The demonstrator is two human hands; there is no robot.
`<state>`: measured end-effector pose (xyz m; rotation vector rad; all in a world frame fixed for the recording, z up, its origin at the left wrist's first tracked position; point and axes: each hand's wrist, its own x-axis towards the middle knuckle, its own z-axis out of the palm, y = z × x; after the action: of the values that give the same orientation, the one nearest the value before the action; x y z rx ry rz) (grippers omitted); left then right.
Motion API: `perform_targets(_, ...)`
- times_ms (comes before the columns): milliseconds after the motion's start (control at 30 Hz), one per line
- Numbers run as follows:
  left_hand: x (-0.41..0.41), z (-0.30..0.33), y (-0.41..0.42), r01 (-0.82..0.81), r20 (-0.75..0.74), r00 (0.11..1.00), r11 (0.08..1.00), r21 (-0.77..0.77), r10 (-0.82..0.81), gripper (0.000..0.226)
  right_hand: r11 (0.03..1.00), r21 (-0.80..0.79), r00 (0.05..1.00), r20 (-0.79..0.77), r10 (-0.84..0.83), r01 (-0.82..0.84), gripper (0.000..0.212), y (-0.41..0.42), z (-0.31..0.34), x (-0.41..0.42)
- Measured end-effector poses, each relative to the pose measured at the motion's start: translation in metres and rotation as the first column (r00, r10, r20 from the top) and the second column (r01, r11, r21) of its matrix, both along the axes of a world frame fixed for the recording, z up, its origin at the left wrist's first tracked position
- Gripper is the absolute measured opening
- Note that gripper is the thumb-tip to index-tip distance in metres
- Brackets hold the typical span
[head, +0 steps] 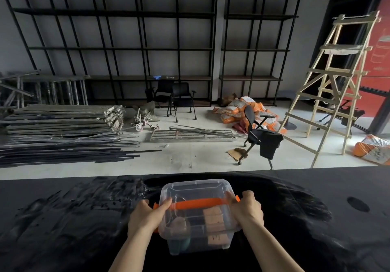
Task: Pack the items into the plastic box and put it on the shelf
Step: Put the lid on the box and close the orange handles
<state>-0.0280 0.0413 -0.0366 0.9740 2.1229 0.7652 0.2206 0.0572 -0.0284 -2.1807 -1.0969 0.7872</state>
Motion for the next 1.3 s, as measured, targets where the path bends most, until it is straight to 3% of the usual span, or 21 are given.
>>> perform_targets(133,0.002,0.001,0.010,0.017,-0.052,0.998,0.999,-0.034,-0.019,0.076,0.998,-0.053,0.999,-0.009,-0.043,0.042,0.073,0.011,0.001,0.000)
perform_targets(267,0.009,0.003,0.007,-0.013,-0.139,0.990,0.997,0.075,0.024,0.051,0.996,-0.038,0.996,-0.031,-0.078,0.077,0.063,0.014,0.000,0.001)
perform_targets(500,0.026,0.003,-0.001,0.021,-0.357,0.930,0.953,0.302,0.093,0.028,0.969,0.245,0.995,0.086,-0.045,0.023,0.026,0.004,-0.001,-0.008)
perform_targets(633,0.033,0.001,-0.004,0.025,-0.381,0.917,0.935,0.353,0.119,0.028,0.938,0.343,0.979,0.202,-0.029,-0.043,0.016,-0.001,-0.005,-0.015)
perform_targets(1067,0.036,-0.004,-0.001,0.099,-0.476,0.873,0.917,0.387,0.106,0.023,0.937,0.276,0.879,0.473,0.063,-0.216,0.015,0.000,-0.002,-0.019)
perform_targets(1200,0.034,-0.006,-0.002,0.075,-0.429,0.897,0.918,0.389,0.108,0.025,0.929,0.326,0.929,0.367,0.046,-0.175,0.018,0.000,-0.007,-0.017)
perform_targets(1300,0.030,-0.013,-0.004,0.028,-0.172,0.984,0.917,0.397,0.045,0.040,0.932,0.319,0.982,0.135,0.135,-0.172,0.022,0.001,-0.014,-0.011)
